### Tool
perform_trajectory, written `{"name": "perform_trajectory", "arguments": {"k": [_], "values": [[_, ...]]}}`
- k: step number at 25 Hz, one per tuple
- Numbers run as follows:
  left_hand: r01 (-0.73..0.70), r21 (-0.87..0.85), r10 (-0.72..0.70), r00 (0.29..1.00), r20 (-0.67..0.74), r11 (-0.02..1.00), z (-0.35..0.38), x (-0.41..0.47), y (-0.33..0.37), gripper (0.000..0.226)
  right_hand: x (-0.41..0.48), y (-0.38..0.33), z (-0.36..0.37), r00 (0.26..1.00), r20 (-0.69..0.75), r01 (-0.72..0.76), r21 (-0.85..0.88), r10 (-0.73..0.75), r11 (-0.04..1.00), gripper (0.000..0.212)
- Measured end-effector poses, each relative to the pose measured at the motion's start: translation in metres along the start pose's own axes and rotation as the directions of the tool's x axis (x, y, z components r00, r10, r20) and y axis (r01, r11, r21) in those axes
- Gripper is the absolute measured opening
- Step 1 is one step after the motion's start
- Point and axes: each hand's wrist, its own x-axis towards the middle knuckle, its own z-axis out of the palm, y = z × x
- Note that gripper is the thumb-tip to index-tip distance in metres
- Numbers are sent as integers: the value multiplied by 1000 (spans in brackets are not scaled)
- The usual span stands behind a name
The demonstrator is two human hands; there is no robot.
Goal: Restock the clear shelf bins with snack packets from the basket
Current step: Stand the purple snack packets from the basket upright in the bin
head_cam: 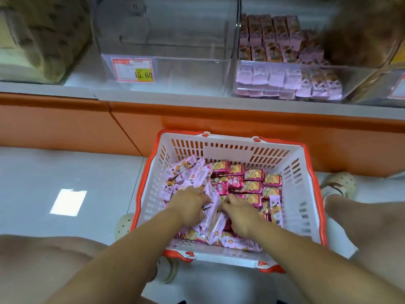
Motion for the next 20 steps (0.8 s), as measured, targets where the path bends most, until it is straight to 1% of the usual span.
{"name": "perform_trajectory", "arguments": {"k": [2,4,5,6,7,8,9,10,11,12,14,15,17,18,20], "values": [[-9,29,9,1000,5,1000,4,0,-1,48,3,1,-2,999,-41,-6,-49,4,999,44],[1,-35,-2,999,-32,999,7,0,-1,43,5,8,-8,999,-29,-23,-52,22,998,36],[3,-94,-8,999,-52,996,9,-1,0,40,5,10,-13,1000,-1,-31,-5,31,1000,34],[-1,-146,-8,998,-59,989,10,-2,2,38,4,12,-20,998,40,-51,94,48,994,35],[-16,-182,5,998,-61,983,11,-4,4,37,2,13,-28,994,82,-88,242,70,966,37],[-33,-216,22,998,-53,976,12,-7,8,38,-1,12,-36,990,108,-131,414,94,901,37],[-34,-267,24,999,-39,963,12,-10,11,44,-5,11,-44,986,118,-168,573,121,802,35],[-13,-336,5,1000,-26,942,11,-13,16,54,-8,11,-51,982,117,-188,690,148,699,32],[12,-421,-27,999,-30,907,9,-15,20,59,-12,10,-56,979,100,-188,768,176,612,29],[27,-503,-55,998,-40,864,6,-17,26,58,-15,11,-60,976,82,-178,831,199,527,29],[9,-644,-76,994,-76,765,-3,-20,35,36,-21,12,-66,970,59,-145,919,237,366,31],[20,-712,-92,994,-63,702,-7,-20,37,26,-23,12,-69,967,61,-137,944,248,302,31],[66,-812,-103,995,7,580,-16,-22,40,32,-27,15,-71,965,67,-128,964,254,232,27],[79,-820,-96,995,29,567,-18,-22,41,40,-28,15,-71,966,63,-114,974,252,196,26],[96,-809,-84,995,59,580,-19,-19,43,51,-30,17,-71,963,45,-74,992,264,102,27]]}}
